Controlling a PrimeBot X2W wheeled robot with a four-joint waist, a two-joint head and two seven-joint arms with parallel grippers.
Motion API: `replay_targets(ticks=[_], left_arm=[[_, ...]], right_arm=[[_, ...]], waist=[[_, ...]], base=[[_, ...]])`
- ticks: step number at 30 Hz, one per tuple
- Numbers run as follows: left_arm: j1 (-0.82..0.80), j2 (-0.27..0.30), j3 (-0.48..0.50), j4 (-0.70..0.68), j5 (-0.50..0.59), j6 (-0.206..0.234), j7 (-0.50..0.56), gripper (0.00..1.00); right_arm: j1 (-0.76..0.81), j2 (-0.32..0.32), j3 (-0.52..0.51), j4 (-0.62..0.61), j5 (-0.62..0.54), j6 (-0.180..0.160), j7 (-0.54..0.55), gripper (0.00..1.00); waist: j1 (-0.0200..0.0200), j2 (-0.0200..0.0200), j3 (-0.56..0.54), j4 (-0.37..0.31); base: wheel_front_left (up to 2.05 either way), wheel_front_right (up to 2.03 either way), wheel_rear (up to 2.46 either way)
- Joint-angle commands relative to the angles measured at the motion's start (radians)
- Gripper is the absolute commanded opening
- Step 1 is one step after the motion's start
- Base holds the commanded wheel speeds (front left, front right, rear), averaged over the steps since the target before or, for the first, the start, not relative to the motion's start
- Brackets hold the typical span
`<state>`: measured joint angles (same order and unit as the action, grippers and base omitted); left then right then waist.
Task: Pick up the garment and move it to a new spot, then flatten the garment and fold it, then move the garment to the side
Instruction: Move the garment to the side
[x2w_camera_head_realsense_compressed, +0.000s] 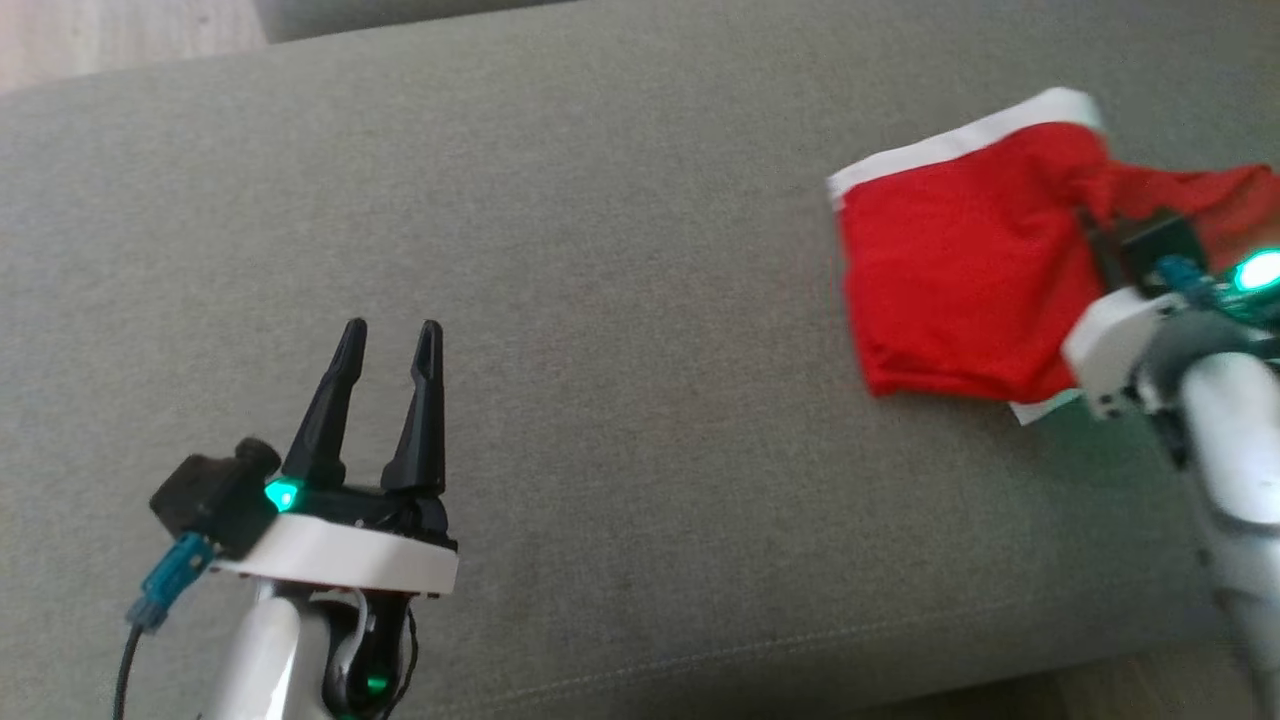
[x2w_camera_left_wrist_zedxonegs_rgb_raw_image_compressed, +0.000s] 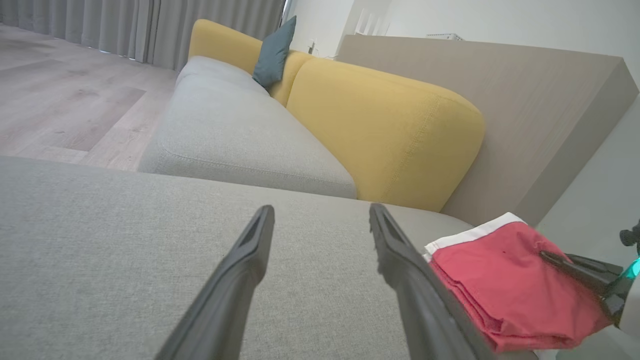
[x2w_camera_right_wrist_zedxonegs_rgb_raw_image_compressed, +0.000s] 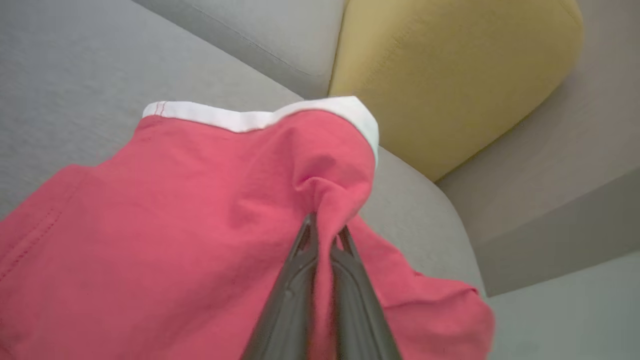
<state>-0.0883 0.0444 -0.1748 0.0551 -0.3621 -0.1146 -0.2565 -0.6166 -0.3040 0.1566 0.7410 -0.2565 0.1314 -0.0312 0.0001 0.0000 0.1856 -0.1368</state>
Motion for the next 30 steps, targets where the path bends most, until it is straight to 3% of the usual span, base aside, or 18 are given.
replay_targets(ticks=[1,7,11,26,27,28,29,30], left_arm=[[-0.045,0.006,0.041,-0.039,0.012,-0.004,-0.005,1.0],[-0.054,0.006,0.046,-0.043,0.016,-0.009,-0.005,1.0],[-0.063,0.006,0.048,-0.048,0.019,-0.012,-0.005,1.0],[-0.086,0.006,0.053,-0.037,0.026,-0.016,-0.005,1.0],[-0.085,0.006,0.053,-0.036,0.027,-0.016,-0.005,1.0],[-0.085,0.006,0.054,-0.036,0.027,-0.016,-0.005,1.0],[-0.085,0.006,0.054,-0.036,0.027,-0.016,-0.005,1.0],[-0.085,0.006,0.054,-0.035,0.028,-0.016,-0.005,1.0]], right_arm=[[0.013,-0.035,0.004,-0.064,0.001,-0.001,0.026,0.0],[0.065,-0.134,-0.022,-0.2,0.005,-0.001,0.119,0.0],[0.097,-0.16,-0.062,-0.292,0.005,-0.001,0.168,0.0],[0.203,-0.127,-0.191,-0.477,-0.011,-0.001,0.239,0.0],[0.207,-0.121,-0.201,-0.486,-0.013,-0.001,0.236,0.18],[0.211,-0.114,-0.209,-0.493,-0.015,-0.001,0.234,0.93],[0.214,-0.106,-0.219,-0.499,-0.015,-0.001,0.232,1.0],[0.216,-0.098,-0.227,-0.504,-0.015,-0.001,0.231,1.0]], waist=[[-0.0001,0.0,0.013,-0.011],[-0.0001,0.0,0.035,-0.019],[-0.0001,0.0,0.054,-0.018],[-0.0001,0.0,0.089,0.003],[-0.0001,0.0,0.089,0.003],[-0.0001,0.0,0.088,0.002],[-0.0001,0.0,0.087,0.001],[-0.0001,0.0,0.086,0.001]], base=[[0.0,0.0,0.0],[0.0,0.0,0.0],[0.0,0.0,0.0],[0.0,0.0,0.0],[0.0,0.0,0.0],[0.0,0.0,0.0],[0.0,0.0,0.0],[0.0,0.0,0.0]])
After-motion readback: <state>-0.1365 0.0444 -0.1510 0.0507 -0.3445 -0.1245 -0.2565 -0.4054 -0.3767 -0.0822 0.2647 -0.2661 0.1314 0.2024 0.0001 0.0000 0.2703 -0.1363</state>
